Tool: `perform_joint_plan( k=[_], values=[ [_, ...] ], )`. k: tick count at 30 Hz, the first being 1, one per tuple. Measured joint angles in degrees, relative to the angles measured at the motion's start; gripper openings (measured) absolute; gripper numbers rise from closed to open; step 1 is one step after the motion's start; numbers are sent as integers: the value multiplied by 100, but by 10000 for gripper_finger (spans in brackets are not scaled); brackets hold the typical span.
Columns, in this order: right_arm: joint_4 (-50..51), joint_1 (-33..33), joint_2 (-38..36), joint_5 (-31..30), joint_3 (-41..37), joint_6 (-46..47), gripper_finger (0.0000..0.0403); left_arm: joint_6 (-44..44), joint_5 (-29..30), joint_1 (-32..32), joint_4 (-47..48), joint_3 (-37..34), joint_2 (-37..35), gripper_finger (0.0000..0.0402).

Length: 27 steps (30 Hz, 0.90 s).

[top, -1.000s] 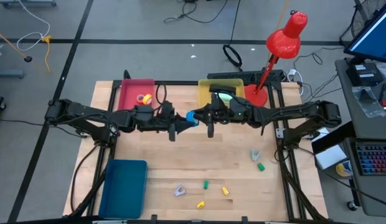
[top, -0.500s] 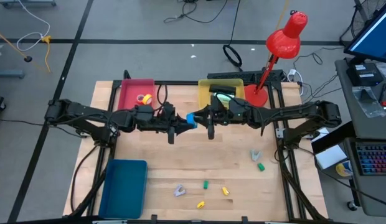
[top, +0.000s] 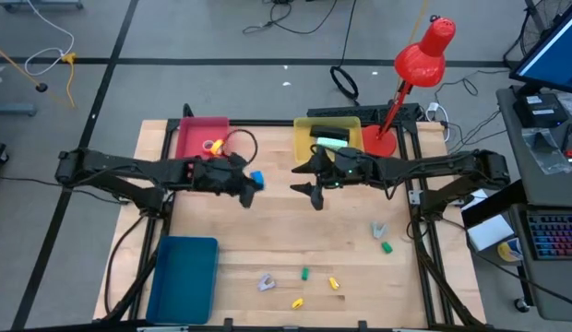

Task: Pick and place Stapler, Stapler remover, tape
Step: Put the blue tape into the pink bin

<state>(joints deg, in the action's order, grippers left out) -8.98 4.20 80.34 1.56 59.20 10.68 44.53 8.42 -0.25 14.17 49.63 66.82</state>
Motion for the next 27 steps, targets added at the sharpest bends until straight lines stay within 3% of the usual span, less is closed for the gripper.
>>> perform_joint_plan(
  k=[5,8,11,21,27],
  values=[
    [215,72,-158,-19,-2,0,240,1263,1176,560,2713,13,-563,41],
    [165,128,-214,-21,-2,4,234,1938,1509,1120,4271,-9,-732,41],
    [224,178,-241,-20,-9,0,230,1996,1502,1830,4884,-5,-748,41],
    [200,252,-248,-22,-9,15,227,99,739,3971,4253,-44,233,41],
    [248,252,-248,-19,-9,16,228,-515,51,4814,3949,-45,1071,41]
  ],
)
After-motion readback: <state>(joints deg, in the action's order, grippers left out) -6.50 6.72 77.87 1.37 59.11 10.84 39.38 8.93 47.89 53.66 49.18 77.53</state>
